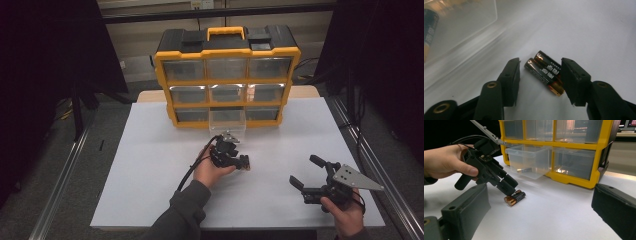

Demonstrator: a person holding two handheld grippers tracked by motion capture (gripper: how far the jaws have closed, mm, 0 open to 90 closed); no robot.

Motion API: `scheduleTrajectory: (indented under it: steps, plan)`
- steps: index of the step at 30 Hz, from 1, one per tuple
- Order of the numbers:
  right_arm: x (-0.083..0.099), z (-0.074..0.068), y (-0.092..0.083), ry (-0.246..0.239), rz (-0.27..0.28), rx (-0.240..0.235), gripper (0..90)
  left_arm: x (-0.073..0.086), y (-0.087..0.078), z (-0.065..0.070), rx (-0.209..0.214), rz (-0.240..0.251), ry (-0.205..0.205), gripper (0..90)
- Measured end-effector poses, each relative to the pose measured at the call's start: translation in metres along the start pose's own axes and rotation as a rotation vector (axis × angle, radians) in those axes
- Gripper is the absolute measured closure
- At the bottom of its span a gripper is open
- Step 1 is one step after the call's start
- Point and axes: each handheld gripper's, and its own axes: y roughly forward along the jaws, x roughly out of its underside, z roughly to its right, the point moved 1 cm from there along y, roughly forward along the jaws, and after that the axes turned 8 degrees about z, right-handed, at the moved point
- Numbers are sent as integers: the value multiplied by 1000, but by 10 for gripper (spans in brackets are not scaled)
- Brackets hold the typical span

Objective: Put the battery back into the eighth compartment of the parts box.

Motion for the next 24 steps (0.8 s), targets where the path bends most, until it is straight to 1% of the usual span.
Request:
scheduleTrajectory:
  steps: [2,3,4,6,7,8,9,10,11,12,13,14,15,16,17,18,19,20,21,24]
  plan:
    - [0,0,0,2,3,-4,9,0,0,0,-14,-19,9,530]
    - [0,0,0,0,2,-3,9,1,1,0,-5,-6,0,534]
    - [0,0,0,1,3,-4,9,1,1,1,-4,-7,0,539]
    - [0,0,0,1,1,-4,9,1,0,0,13,-28,-3,563]
    - [0,0,0,2,1,-4,9,2,1,1,-6,-16,-4,569]
    - [0,0,0,2,1,-4,9,2,1,0,-5,-10,0,573]
    - [0,0,0,1,2,-4,9,3,1,0,2,-7,-10,576]
    - [0,0,0,0,5,-2,9,4,1,1,1,-8,-23,587]
    - [0,0,0,0,5,-2,9,5,0,0,-6,-19,-21,595]
    - [0,0,0,0,2,-3,9,5,0,-1,-6,-10,-18,599]
    - [0,0,0,5,-1,-2,9,5,-1,-1,3,-6,-27,610]
    - [0,0,0,5,-1,-2,9,6,-2,-2,1,-18,-26,633]
    - [0,0,0,6,-2,-2,9,5,-3,-2,-6,-14,-27,651]
    - [0,0,0,4,0,-4,9,5,-5,-3,-20,-29,-23,667]
    - [0,0,0,0,-1,0,9,5,-5,-3,-27,-33,-23,692]
    - [0,0,0,0,1,-1,9,5,-6,-4,-35,-46,-23,699]
    - [0,0,0,2,1,-3,9,6,-6,-6,-33,-52,-21,702]
    - [0,0,0,2,0,-3,9,7,-6,-6,-43,-76,-24,705]
    - [0,0,0,2,-2,-1,9,7,-6,-7,-50,-79,-12,716]
    - [0,0,0,-1,2,-2,9,7,-6,-8,-50,-85,-7,743]
